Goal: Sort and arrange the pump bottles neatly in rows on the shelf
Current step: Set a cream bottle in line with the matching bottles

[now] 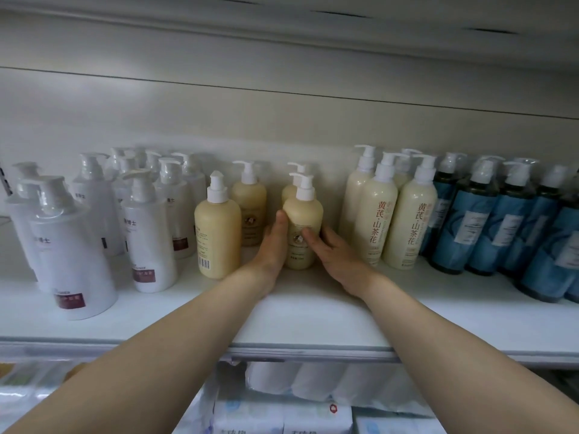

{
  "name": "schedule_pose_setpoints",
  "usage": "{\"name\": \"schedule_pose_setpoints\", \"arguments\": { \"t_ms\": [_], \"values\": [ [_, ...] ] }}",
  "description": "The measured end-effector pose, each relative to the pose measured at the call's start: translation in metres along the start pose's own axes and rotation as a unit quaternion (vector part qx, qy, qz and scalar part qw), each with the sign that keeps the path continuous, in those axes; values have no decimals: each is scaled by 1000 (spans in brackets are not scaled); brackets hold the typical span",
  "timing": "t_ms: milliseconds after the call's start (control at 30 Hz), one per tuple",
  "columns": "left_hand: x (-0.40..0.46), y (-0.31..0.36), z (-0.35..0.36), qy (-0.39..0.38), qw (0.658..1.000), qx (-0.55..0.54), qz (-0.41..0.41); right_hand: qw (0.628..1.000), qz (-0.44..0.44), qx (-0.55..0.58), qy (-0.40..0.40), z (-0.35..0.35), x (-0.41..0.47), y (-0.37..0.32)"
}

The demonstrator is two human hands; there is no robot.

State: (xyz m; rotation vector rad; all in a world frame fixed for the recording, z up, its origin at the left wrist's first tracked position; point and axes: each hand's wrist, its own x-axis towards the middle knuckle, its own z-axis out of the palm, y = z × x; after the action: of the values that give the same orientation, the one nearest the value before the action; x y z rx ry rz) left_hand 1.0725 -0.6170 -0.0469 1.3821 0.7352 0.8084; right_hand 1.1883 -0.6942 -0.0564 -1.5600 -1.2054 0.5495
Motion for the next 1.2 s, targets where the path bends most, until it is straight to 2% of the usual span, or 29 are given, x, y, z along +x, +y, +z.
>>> {"name": "schedule_pose_setpoints", "arguments": {
  "t_ms": [200, 600, 733, 900, 1200],
  "values": [
    [7, -3, 16, -5, 1000, 27, 9, 998, 7, 60, 3, -12, -2, 3],
    [3, -1, 18, -21, 996, 73, 37, 994, 16, 104, 7, -18, -6, 5],
    [0, 0, 21, -27, 998, 26, 42, 996, 5, 90, 28, -15, -9, 4],
    [14, -1, 25, -18, 996, -79, -21, 998, -19, 54, 36, -13, -12, 4],
    [14, 1, 38, -33, 995, -84, -38, 998, -27, 13, 52, -19, -16, 7]
  ]
}}
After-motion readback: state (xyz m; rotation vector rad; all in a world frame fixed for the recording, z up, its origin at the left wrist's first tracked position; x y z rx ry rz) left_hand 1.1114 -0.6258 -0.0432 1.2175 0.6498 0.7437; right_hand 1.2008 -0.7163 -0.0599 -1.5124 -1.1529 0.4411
